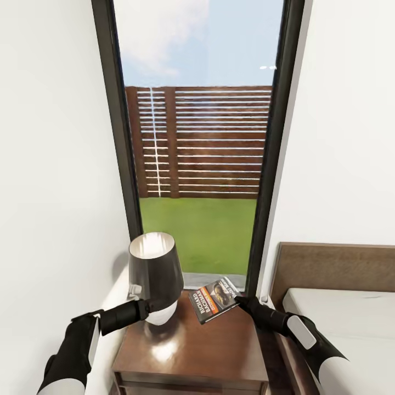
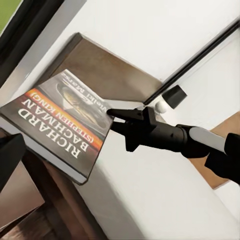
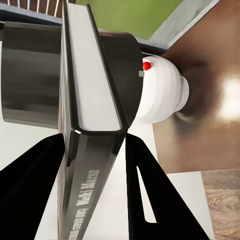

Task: In the bedroom, move the book from the bed onto either nightstand, and place the two sandals side by side next to the bed.

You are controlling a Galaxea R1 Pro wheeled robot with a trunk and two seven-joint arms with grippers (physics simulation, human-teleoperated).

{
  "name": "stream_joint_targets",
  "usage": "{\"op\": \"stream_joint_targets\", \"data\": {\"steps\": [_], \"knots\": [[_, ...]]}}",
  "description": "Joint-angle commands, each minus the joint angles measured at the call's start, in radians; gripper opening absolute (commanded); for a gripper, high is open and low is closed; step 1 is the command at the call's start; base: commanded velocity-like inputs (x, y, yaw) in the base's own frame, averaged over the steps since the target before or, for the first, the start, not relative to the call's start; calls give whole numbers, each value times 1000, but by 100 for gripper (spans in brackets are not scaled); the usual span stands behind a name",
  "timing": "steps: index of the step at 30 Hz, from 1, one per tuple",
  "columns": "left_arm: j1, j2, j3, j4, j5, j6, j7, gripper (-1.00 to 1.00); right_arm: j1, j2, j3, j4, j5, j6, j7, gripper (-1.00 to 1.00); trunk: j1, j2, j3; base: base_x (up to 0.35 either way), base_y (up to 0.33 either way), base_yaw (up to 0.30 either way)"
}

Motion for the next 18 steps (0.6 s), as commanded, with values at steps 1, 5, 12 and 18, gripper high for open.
{"op": "stream_joint_targets", "data": {"steps": [1, 5, 12, 18], "knots": [[-1, -1, 3, -2, -10, 12, -10, 100, -1, 0, 1, 0, -5, 4, 1, -100, 4, -8, -4, 0, 0, 0], [0, -5, 0, -3, -13, 13, -4, 100, -1, 0, 1, 0, -5, 4, 1, -100, 19, -36, -17, 0, 0, 0], [0, -7, -10, -1, -13, 11, 0, 100, -1, -1, 1, 0, -5, 4, 1, -100, 46, -85, -39, 0, 0, 0], [0, -7, -11, 0, -13, 11, 0, 100, -1, -1, 0, -1, -9, 3, 3, -100, 69, -127, -58, 0, 0, 0]]}}
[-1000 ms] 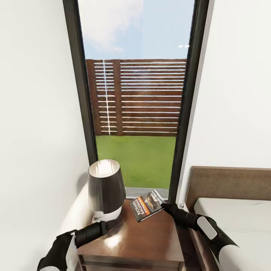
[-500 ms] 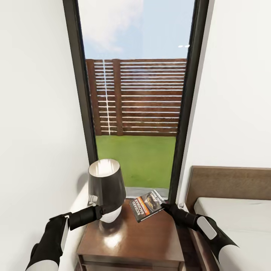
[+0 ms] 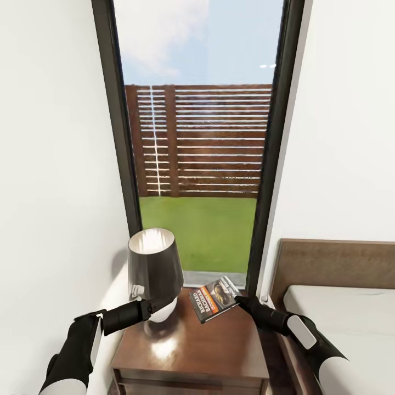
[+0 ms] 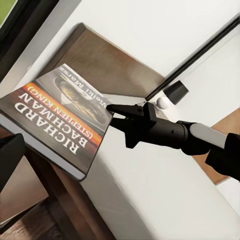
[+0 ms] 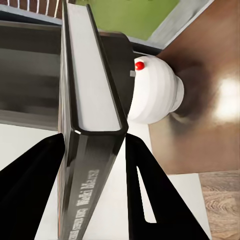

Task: In the bedroom, move the book from the bed onto either nightstand, and place the two sandals side by side next to the bed.

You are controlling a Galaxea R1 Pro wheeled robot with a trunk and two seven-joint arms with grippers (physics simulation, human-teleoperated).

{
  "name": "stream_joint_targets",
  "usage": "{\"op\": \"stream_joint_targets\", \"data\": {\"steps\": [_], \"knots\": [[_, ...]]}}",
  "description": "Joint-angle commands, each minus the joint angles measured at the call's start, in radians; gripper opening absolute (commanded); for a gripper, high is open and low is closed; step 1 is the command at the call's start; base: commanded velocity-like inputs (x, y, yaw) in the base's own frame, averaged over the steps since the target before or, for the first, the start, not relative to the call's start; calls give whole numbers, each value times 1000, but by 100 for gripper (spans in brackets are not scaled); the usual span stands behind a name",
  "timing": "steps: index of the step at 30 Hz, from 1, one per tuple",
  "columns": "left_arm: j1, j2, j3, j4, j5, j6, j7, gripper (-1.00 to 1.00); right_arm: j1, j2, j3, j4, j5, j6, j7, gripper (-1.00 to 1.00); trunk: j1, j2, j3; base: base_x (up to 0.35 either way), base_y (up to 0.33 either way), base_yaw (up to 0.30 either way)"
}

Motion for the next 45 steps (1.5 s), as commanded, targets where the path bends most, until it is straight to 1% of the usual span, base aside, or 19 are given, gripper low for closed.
{"op": "stream_joint_targets", "data": {"steps": [1, 45], "knots": [[-1, -2, 5, -1, -10, 11, -9, 100, -1, -1, 1, 0, -6, 5, 1, -100, 4, -8, -4, 0, 0, 0], [-1, -2, 6, 4, -9, 12, -9, 100, -1, -1, 2, 1, -7, 3, 3, -100, 173, -316, -142, 0, 0, 0]]}}
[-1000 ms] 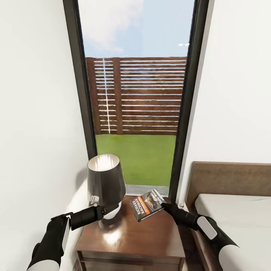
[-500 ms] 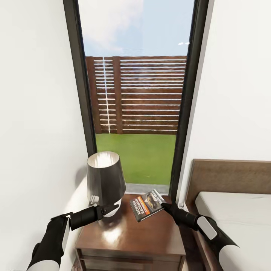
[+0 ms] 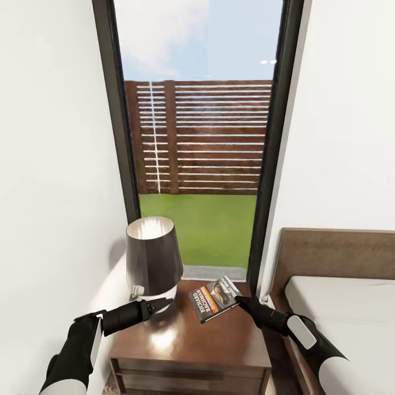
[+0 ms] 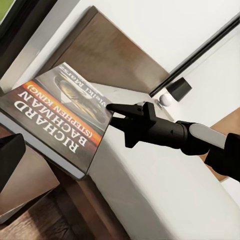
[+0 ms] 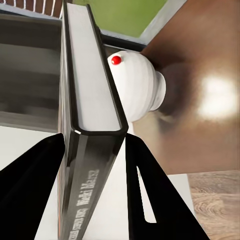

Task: In the bedroom, move the book from the bed onto either nightstand, and place the two sandals side by side next to the bed.

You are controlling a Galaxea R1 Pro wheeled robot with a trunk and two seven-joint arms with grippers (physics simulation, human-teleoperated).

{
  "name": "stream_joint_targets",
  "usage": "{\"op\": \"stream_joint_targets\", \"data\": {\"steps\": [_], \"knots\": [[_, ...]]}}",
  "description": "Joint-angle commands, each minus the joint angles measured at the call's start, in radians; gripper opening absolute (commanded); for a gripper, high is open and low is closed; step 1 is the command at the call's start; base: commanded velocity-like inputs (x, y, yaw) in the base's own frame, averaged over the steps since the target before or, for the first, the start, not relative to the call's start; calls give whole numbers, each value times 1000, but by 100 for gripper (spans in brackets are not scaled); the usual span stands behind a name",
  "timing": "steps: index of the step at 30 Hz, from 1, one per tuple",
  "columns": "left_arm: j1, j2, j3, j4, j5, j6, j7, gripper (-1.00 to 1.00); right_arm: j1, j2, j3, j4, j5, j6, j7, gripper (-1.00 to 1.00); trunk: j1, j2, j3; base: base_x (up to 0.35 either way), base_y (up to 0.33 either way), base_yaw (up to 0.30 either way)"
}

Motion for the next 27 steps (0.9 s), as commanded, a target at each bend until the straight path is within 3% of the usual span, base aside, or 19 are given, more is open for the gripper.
{"op": "stream_joint_targets", "data": {"steps": [1, 27], "knots": [[-1, -2, 5, -1, -10, 11, -9, 100, -1, -1, 1, 0, -6, 5, 1, -100, 4, -8, -4, 0, 0, 0], [-1, -2, 5, 1, -10, 9, -8, 100, -1, -1, 1, 0, -6, 5, -1, -100, 104, -190, -86, 0, 0, 0]]}}
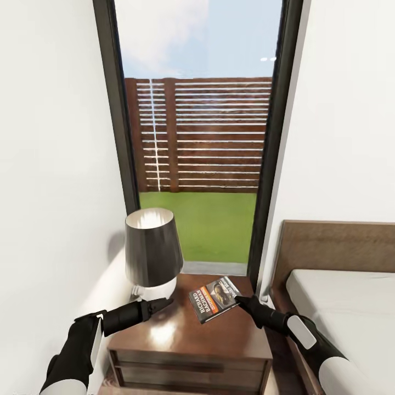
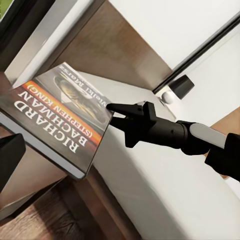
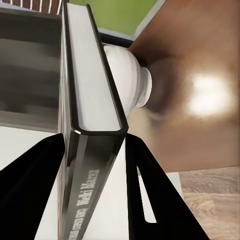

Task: In the bedroom, move the book from the bed onto either nightstand, and place the two sandals side by side next to the bed.

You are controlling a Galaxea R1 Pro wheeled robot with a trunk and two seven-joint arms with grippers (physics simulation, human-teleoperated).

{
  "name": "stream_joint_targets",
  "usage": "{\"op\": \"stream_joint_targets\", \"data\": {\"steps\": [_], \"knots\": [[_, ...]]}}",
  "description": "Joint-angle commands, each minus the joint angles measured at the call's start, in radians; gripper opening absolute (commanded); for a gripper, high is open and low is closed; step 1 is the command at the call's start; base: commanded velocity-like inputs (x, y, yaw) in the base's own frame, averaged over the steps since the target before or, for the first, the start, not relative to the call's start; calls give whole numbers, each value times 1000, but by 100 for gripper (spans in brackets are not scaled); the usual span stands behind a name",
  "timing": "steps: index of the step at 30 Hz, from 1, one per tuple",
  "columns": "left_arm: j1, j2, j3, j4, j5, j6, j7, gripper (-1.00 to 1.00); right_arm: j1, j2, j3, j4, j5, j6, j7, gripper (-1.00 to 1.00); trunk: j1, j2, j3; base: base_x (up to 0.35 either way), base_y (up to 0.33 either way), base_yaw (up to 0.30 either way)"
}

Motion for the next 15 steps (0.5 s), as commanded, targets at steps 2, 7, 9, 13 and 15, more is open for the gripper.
{"op": "stream_joint_targets", "data": {"steps": [2, 7, 9, 13, 15], "knots": [[-1, -2, 5, -1, -10, 10, -9, 100, -1, -1, 0, 0, -6, 5, 1, -100, 8, -15, -7, 0, 0, 0], [-2, -2, 5, -1, -10, 10, -9, 100, -1, -1, 0, 0, -6, 5, 1, -100, 27, -50, -23, 0, 0, 0], [-2, -2, 5, 0, -10, 10, -9, 100, -1, -1, 0, 0, -6, 5, 1, -100, 35, -64, -29, 0, 0, 0], [-2, -2, 5, 0, -10, 10, -9, 100, -1, -1, 0, 0, -6, 6, 1, -100, 50, -92, -42, 0, 0, 0], [-2, -2, 5, 0, -10, 10, -9, 100, -1, -1, 0, 0, -6, 6, 1, -100, 58, -106, -48, 0, 0, 0]]}}
